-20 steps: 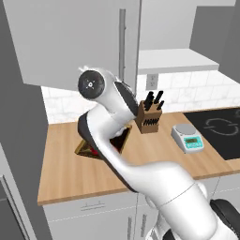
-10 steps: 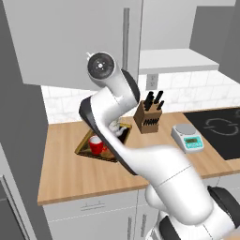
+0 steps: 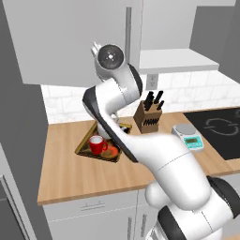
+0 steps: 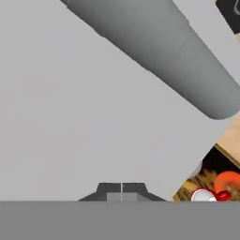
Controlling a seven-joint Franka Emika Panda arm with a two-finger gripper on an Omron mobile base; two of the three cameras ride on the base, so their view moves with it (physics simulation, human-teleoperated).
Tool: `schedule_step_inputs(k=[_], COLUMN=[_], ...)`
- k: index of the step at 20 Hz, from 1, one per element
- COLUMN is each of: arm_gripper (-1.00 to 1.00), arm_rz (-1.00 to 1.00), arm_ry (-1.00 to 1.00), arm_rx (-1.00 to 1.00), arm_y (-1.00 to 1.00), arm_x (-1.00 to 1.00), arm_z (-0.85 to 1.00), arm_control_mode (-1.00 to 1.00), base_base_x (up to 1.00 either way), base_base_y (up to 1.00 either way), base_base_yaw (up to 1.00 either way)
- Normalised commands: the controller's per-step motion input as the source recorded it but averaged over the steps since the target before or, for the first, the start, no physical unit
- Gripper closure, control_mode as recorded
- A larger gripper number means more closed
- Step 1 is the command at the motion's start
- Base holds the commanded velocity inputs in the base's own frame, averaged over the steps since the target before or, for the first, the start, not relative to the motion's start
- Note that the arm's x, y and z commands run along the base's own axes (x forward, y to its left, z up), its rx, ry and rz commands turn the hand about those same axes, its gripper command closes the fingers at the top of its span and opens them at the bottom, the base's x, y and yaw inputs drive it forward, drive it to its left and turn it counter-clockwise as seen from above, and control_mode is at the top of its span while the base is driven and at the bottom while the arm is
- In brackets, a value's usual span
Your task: Pick the kettle from the counter and place it on the tray. Then pick the mug from the cabinet and place it on the tray. Then close the cabinet doors.
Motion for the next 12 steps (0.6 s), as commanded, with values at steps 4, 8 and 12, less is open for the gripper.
schedule_step_inputs(k=[4,8,12], arm_gripper=[1.0,1.0,1.0], arm_rz=[-0.06,-0.11,-0.13], arm_ry=[-0.19,-0.13,-0.07], arm_rx=[0.0,0.0,0.0], arm_y=[0.28,0.13,0.03], arm_x=[0.56,0.73,0.81], arm_z=[0.26,0.28,0.31], arm_control_mode=[-1.0,-1.0,-1.0], base_base_x=[0.0,0.0,0.0], base_base_y=[0.0,0.0,0.0], base_base_yaw=[0.0,0.0,0.0])
